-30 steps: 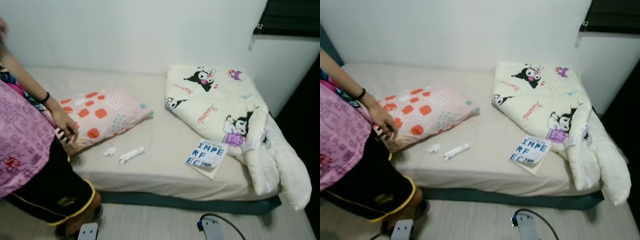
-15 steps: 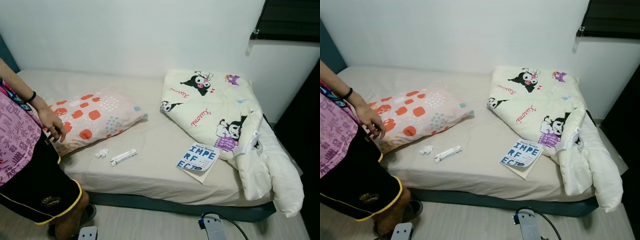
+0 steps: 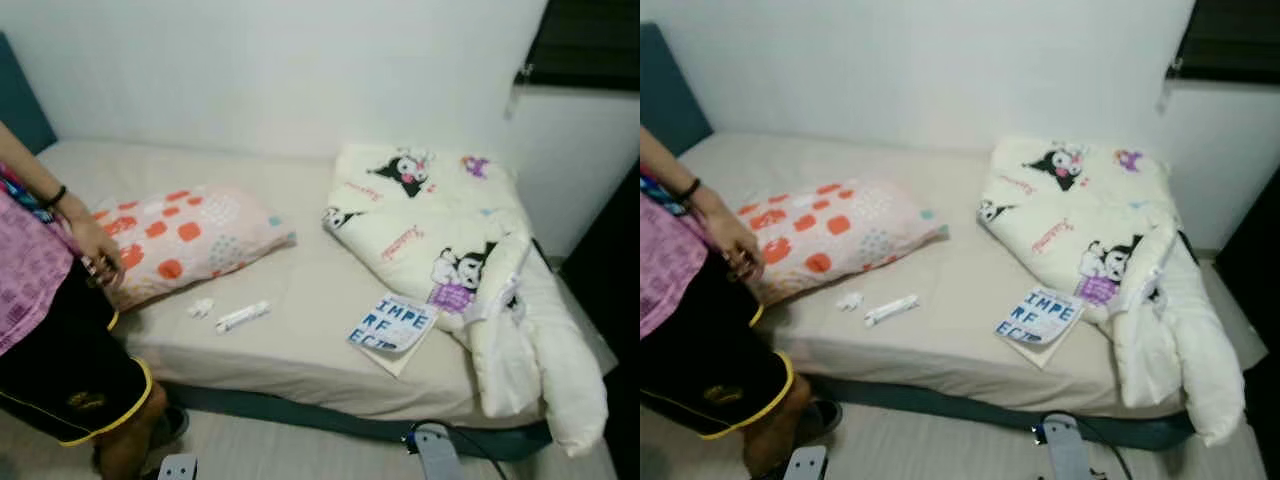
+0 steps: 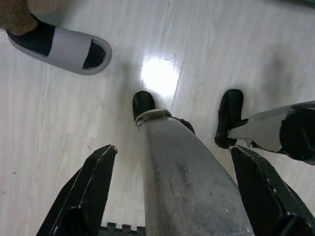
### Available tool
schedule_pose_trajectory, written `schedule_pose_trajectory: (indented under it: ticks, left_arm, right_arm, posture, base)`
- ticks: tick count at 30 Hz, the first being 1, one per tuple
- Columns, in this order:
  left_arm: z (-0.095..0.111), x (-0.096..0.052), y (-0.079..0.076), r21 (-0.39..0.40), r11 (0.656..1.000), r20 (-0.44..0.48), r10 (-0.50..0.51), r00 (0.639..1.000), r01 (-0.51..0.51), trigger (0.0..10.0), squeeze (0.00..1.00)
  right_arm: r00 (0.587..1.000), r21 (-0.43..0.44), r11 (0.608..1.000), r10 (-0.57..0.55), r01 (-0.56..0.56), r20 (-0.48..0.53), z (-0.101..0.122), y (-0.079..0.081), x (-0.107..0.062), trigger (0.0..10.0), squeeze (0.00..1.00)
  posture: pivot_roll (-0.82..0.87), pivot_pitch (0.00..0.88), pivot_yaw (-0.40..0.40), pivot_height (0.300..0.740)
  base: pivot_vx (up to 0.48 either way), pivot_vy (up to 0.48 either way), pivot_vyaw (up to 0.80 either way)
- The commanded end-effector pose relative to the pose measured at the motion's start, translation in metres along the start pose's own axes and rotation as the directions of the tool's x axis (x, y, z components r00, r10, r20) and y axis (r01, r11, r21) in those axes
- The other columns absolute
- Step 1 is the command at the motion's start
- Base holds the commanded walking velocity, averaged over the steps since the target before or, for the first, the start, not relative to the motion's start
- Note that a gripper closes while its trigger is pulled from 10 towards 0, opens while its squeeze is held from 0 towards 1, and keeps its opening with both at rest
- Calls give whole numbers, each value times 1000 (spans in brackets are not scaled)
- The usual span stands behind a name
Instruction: Clean up the room
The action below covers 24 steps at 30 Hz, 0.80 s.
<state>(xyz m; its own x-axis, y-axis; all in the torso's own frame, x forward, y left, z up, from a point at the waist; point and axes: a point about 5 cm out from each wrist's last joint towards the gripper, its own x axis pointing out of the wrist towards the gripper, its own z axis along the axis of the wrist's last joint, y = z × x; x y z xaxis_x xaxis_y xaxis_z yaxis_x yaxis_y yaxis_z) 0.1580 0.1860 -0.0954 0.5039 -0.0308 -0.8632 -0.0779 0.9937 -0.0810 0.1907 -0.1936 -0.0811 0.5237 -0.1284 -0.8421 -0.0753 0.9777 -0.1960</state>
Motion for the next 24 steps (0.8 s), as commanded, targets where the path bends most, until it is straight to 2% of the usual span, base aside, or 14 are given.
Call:
schedule_pose_trajectory:
  ticks: [1,11,24]
  left_arm:
    - [-3,-1,5,0,1000,-13,12,1000,-12,10000,0]
    - [8,0,2,-18,999,31,-32,999,33,10000,0]
    - [8,0,-1,-46,996,43,-73,996,75,10000,0]
  right_arm:
    - [1000,-11,1000,23,-23,-22,-6,9,-1,10000,0]
    - [1000,-7,1000,24,-24,-21,-7,10,-1,10000,0]
    - [999,-6,1000,28,-28,-24,-9,11,-1,10000,0]
  posture:
    - [-53,72,-28,740]
    - [-48,75,-27,740]
    - [-38,86,-27,740]
  base:
    - [0,0,0]
    - [0,0,0]
    - [305,0,0]
